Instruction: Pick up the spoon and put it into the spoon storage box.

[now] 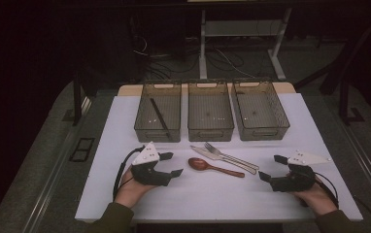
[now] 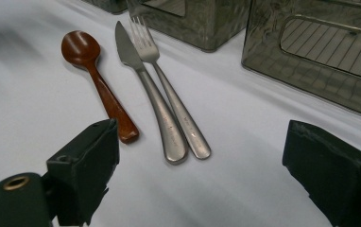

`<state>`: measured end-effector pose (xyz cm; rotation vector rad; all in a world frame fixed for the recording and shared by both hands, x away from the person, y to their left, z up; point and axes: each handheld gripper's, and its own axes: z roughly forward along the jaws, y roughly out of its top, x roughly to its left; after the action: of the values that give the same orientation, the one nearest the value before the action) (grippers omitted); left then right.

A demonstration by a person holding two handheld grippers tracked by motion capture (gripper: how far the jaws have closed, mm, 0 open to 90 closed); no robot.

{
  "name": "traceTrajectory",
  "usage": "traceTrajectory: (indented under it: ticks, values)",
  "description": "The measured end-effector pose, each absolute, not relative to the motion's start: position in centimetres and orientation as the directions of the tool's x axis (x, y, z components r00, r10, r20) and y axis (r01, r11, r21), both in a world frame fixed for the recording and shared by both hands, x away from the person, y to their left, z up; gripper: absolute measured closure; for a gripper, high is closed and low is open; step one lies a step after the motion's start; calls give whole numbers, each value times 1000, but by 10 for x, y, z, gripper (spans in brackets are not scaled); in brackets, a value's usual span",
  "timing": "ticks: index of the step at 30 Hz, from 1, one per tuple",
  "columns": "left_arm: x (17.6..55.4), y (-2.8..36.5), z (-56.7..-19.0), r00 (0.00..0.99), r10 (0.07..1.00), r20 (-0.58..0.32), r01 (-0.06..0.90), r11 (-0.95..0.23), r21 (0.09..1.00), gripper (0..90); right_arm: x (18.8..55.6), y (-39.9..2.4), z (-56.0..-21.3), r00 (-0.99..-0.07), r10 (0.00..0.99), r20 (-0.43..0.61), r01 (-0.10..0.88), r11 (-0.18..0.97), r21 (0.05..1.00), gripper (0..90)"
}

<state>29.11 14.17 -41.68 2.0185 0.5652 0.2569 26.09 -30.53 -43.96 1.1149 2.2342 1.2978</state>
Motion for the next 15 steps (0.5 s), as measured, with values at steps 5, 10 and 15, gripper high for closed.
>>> traceTrajectory:
  ticks: [5,10,15]
  values:
    - [306,133,-418,867,493,-71,309,-421,853,566,261,-305,-440,-640,762,100,466,281,839,110]
    - [324,123,-426,864,493,-104,357,-454,816,733,262,-304,-441,-640,762,101,471,285,835,110]
    - [341,111,-429,859,501,-103,376,-482,791,876,262,-304,-441,-644,758,99,472,292,832,110]
